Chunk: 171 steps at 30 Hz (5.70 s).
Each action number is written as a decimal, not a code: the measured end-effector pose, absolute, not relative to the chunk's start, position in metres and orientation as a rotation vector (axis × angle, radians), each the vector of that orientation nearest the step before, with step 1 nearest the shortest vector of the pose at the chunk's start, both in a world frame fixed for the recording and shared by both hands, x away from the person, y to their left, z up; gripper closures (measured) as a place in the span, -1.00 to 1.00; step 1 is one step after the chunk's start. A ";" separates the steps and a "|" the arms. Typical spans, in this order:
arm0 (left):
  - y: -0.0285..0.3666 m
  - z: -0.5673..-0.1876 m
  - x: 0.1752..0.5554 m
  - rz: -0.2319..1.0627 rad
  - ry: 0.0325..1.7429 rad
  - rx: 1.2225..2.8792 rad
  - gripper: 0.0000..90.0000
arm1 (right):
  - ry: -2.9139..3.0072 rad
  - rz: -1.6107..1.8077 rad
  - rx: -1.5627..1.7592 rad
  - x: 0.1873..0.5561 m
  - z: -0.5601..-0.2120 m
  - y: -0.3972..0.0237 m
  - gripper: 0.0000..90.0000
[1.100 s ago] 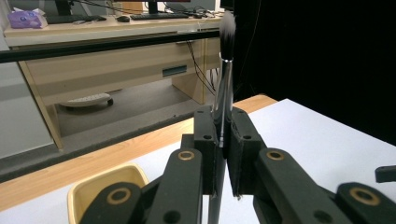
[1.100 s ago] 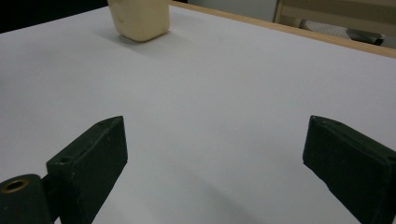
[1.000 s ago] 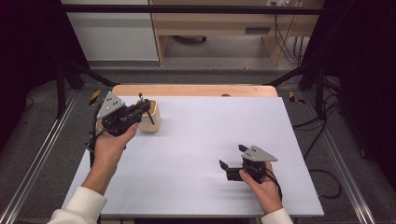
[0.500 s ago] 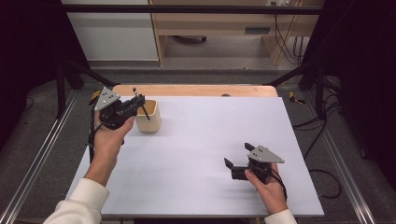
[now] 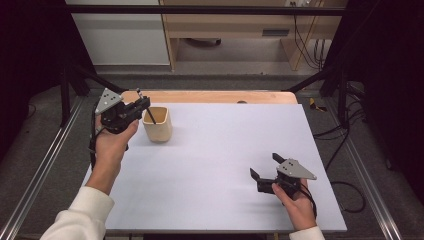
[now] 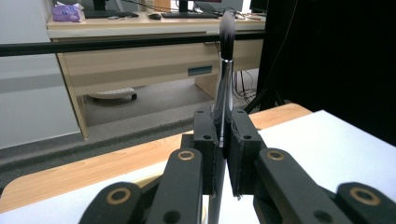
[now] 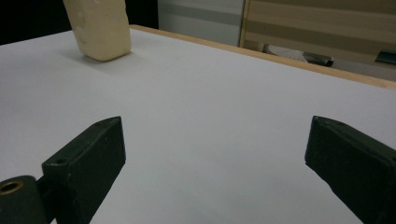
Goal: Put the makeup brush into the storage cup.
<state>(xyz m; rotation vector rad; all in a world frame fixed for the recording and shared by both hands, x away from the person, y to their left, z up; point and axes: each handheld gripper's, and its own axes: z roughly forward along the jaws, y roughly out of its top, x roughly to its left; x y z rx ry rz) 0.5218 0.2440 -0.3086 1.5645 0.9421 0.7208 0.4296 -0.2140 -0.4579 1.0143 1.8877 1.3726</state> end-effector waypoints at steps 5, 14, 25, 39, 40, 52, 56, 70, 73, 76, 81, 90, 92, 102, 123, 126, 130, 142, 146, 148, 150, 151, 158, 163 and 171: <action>0.245 -0.306 0.524 0.744 0.941 1.545 0.85 | 1.881 1.377 1.020 0.428 -0.458 -0.218 -0.88; 0.240 -0.307 0.530 0.760 0.933 1.576 0.85 | 1.830 1.408 0.992 0.421 -0.454 -0.236 -0.86; 0.238 -0.310 0.539 0.770 0.940 1.584 0.85 | 1.828 1.445 0.948 0.416 -0.454 -0.239 -0.93; 0.247 -0.321 0.556 0.810 1.003 1.568 0.85 | 1.844 1.439 0.949 0.418 -0.456 -0.237 -0.93; 0.248 -0.321 0.557 0.811 1.005 1.565 0.85 | 1.849 1.436 0.946 0.418 -0.456 -0.236 -0.93; 0.249 -0.325 0.562 0.821 1.004 1.570 0.85 | 1.841 1.438 0.948 0.418 -0.456 -0.237 -0.93; 0.249 -0.327 0.563 0.825 1.003 1.566 0.85 | 1.846 1.434 0.948 0.418 -0.456 -0.236 -0.93; 0.244 -0.329 0.567 0.852 0.995 1.584 0.85 | 1.844 1.438 0.939 0.418 -0.455 -0.235 -0.93; 0.242 -0.332 0.568 0.849 0.999 1.594 0.85 | 1.844 1.433 0.936 0.418 -0.455 -0.235 -0.93; 0.242 -0.335 0.569 0.844 0.992 1.595 0.85 | 1.844 1.422 0.938 0.418 -0.456 -0.235 -0.94; 0.240 -0.339 0.571 0.842 1.002 1.602 0.85 | 1.855 1.419 0.928 0.418 -0.456 -0.233 -0.94; 0.239 -0.345 0.572 0.834 1.014 1.609 0.85 | 1.865 1.414 0.916 0.418 -0.457 -0.230 -0.93; 0.238 -0.348 0.572 0.838 1.017 1.615 0.85 | 1.863 1.416 0.918 0.418 -0.457 -0.230 -0.93; 0.237 -0.357 0.573 0.836 1.027 1.621 0.85 | 1.873 1.409 0.915 0.417 -0.457 -0.229 -0.92; 0.240 -0.368 0.572 0.825 1.053 1.624 0.85 | 1.874 1.428 0.907 0.417 -0.457 -0.228 -0.92; 0.242 -0.371 0.571 0.821 1.063 1.626 0.85 | 1.869 1.431 0.907 0.417 -0.456 -0.229 -0.92; 0.242 -0.369 0.569 0.818 1.055 1.624 0.85 | 1.864 1.433 0.914 0.417 -0.456 -0.230 -0.92; 0.241 -0.377 0.570 0.782 1.071 1.649 0.79 | 1.858 1.439 0.925 0.418 -0.456 -0.233 -0.90; 0.242 -0.367 0.561 0.817 1.032 1.588 0.54 | 1.848 1.443 0.928 0.418 -0.455 -0.234 -0.90; 0.243 -0.359 0.554 0.843 0.991 1.580 0.43 | 1.846 1.447 0.935 0.418 -0.455 -0.235 -0.90; 0.245 -0.352 0.548 0.852 0.951 1.595 0.37 | 1.842 1.447 0.937 0.418 -0.455 -0.235 -0.90; 0.247 -0.349 0.545 0.858 0.938 1.601 0.36 | 1.841 1.445 0.938 0.418 -0.455 -0.235 -0.90; 0.245 -0.346 0.534 0.852 0.895 1.617 0.29 | 1.824 1.450 0.960 0.418 -0.455 -0.239 -0.90; 0.234 -0.353 0.529 0.836 0.868 1.650 0.18 | 1.810 1.457 0.961 0.417 -0.453 -0.240 -0.90; 0.219 -0.355 0.530 0.763 0.824 1.635 -0.04 | 1.808 1.459 0.955 0.418 -0.453 -0.240 -0.91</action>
